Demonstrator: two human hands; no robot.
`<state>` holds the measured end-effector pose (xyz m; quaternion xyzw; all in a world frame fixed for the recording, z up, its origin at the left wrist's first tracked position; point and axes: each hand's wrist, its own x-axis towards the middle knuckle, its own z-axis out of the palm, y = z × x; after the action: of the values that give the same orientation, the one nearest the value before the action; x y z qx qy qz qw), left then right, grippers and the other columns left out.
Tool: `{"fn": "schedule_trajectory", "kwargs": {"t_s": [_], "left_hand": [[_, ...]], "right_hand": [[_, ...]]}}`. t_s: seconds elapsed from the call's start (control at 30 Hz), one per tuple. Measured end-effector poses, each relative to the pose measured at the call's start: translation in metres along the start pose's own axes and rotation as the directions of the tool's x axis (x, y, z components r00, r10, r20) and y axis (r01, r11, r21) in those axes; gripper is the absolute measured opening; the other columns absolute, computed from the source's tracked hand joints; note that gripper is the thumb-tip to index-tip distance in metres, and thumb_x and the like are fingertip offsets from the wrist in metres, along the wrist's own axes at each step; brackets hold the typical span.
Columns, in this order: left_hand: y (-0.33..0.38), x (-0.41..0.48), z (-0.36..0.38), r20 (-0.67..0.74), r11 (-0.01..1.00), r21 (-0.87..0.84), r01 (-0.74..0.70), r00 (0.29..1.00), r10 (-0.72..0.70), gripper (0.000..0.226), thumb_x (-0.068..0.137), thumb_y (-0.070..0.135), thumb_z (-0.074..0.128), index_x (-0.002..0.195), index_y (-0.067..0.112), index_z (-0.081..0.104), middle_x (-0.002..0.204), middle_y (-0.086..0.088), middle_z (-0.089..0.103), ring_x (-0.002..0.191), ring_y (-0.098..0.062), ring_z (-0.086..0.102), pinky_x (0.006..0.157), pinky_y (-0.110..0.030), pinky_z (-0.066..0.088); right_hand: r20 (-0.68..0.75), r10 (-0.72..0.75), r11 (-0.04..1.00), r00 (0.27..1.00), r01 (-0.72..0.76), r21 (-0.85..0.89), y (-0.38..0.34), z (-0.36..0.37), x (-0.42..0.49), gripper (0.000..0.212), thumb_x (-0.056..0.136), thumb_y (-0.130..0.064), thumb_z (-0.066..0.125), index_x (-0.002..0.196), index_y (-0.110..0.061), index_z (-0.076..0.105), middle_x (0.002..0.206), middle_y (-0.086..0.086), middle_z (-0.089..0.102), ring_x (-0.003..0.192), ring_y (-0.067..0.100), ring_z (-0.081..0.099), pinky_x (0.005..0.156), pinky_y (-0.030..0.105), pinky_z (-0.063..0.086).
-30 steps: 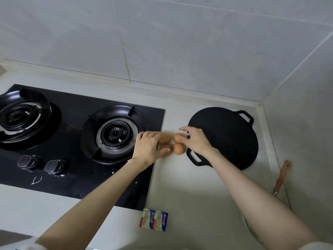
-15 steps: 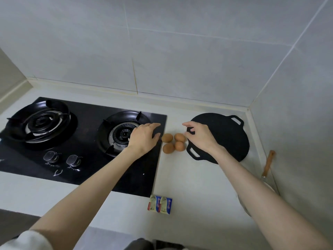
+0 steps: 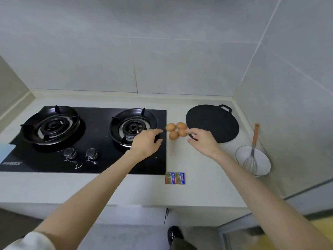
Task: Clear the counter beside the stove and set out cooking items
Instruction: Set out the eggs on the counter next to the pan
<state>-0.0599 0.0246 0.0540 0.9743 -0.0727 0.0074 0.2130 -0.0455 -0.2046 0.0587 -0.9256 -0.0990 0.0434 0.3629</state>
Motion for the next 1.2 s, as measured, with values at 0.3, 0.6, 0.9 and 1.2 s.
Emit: {"fn": "schedule_trajectory", "kwargs": {"t_s": [0.3, 0.6, 0.9, 1.2], "left_hand": [[-0.006, -0.054, 0.035, 0.248, 0.998, 0.024, -0.053, 0.968, 0.046, 0.055, 0.086, 0.037, 0.062, 0.138, 0.027, 0.047, 0.128, -0.002, 0.058, 0.116, -0.022, 0.054, 0.088, -0.039, 0.05], [-0.013, -0.062, 0.101, 0.351, 0.999, -0.046, -0.018, 0.936, 0.033, 0.061, 0.08, 0.031, 0.071, 0.137, 0.024, 0.049, 0.131, 0.002, 0.056, 0.121, -0.023, 0.05, 0.093, -0.036, 0.047], [-0.019, -0.06, 0.134, 0.225, 0.998, 0.025, -0.06, 0.973, 0.053, 0.048, 0.082, 0.029, 0.067, 0.128, 0.021, 0.057, 0.123, 0.002, 0.061, 0.119, -0.02, 0.046, 0.09, -0.028, 0.032], [-0.002, -0.034, 0.137, 0.168, 0.998, -0.05, -0.027, 0.985, 0.035, 0.041, 0.082, 0.035, 0.069, 0.121, 0.023, 0.062, 0.112, 0.004, 0.065, 0.112, -0.02, 0.048, 0.084, -0.027, 0.029]], "right_hand": [[0.085, 0.15, 0.987, 0.985, -0.144, -0.075, 0.006, 0.056, -0.071, 0.046, 0.086, -0.013, 0.064, 0.131, -0.019, 0.057, 0.132, -0.002, 0.059, 0.112, 0.019, 0.057, 0.094, 0.026, 0.044], [0.228, 0.23, 0.97, 0.946, -0.203, -0.137, 0.043, 0.101, -0.074, 0.061, 0.076, -0.007, 0.072, 0.134, -0.013, 0.053, 0.127, 0.005, 0.057, 0.113, 0.022, 0.055, 0.094, 0.03, 0.046], [0.16, 0.14, 0.979, 0.977, -0.112, -0.171, 0.067, 0.122, -0.063, 0.046, 0.076, -0.007, 0.069, 0.121, -0.013, 0.063, 0.116, 0.005, 0.064, 0.108, 0.023, 0.057, 0.091, 0.034, 0.047], [0.148, 0.116, 0.986, 0.982, -0.097, -0.132, 0.086, 0.101, -0.042, 0.032, 0.072, -0.002, 0.07, 0.102, -0.011, 0.068, 0.098, 0.006, 0.067, 0.091, 0.023, 0.059, 0.08, 0.036, 0.049]]}}
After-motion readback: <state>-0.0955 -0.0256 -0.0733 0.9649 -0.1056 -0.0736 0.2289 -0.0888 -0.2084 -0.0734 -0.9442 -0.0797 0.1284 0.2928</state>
